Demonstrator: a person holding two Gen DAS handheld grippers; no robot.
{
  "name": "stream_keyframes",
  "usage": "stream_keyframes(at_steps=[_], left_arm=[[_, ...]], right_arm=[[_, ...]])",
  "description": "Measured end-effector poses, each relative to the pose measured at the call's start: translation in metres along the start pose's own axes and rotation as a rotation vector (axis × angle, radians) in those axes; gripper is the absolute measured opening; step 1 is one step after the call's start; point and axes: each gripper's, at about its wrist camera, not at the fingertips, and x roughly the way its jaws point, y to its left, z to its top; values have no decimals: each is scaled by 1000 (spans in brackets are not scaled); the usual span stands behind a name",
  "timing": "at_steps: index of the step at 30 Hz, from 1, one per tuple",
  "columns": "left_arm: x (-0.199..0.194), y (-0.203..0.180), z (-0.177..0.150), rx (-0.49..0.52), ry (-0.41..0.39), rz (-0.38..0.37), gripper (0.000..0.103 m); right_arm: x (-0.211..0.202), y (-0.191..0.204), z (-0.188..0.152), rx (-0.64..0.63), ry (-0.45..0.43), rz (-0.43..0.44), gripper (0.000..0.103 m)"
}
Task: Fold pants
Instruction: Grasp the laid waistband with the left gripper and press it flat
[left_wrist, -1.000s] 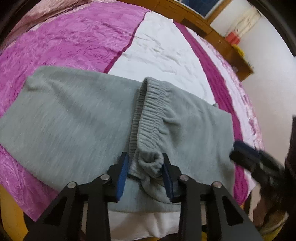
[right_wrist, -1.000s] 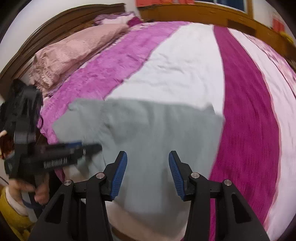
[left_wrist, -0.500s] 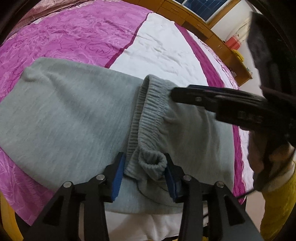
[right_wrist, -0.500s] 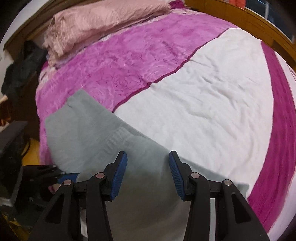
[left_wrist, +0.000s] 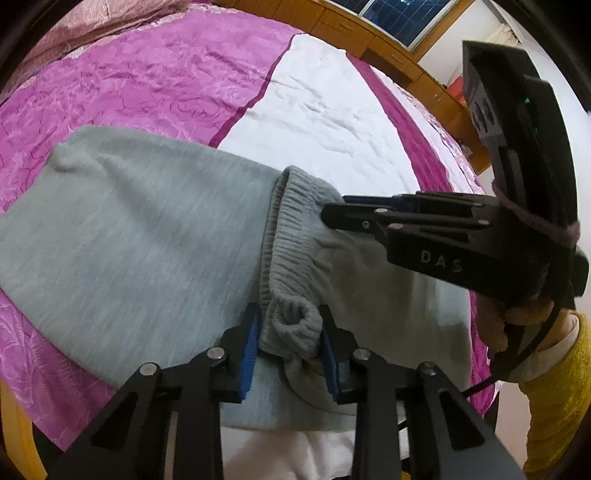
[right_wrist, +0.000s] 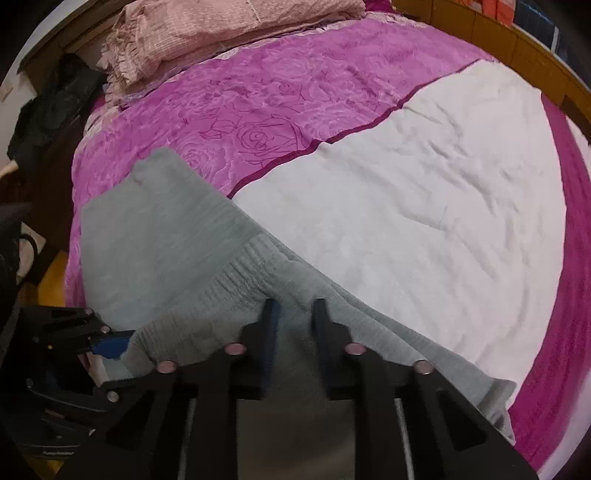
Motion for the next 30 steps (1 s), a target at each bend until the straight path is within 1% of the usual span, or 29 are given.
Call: stream_keyframes(at_steps=[1, 3, 6, 9, 12, 17, 23, 28, 30], left_arm=[[-3, -2, 0, 10, -8, 4, 28], [-7, -6, 0, 32, -20, 12, 25], [-14, -8, -2, 46, -37, 9, 23], [-23, -8, -1, 49, -60, -1, 21], [-34, -7, 3, 58, -89, -1, 21], [-57, 3, 13, 70, -145, 11, 20], [-85, 20, 24, 87, -193, 38, 20], [-103, 37, 31, 128, -219, 73, 20], [-108, 43, 32, 148, -225, 98, 20]], right_arm=[[-2, 1, -2, 1, -10, -13, 0], [-6, 0, -4, 22, -29, -8, 0], [-19, -7, -6, 89, -88, 29, 0], [-32, -8, -6, 128, -135, 52, 0], [-48, -4, -1, 144, -190, 70, 0], [-65, 6, 12, 148, -255, 86, 0], [-68, 24, 33, 137, -299, 105, 0], [-57, 45, 55, 115, -301, 118, 0], [-51, 51, 61, 107, -299, 123, 0]])
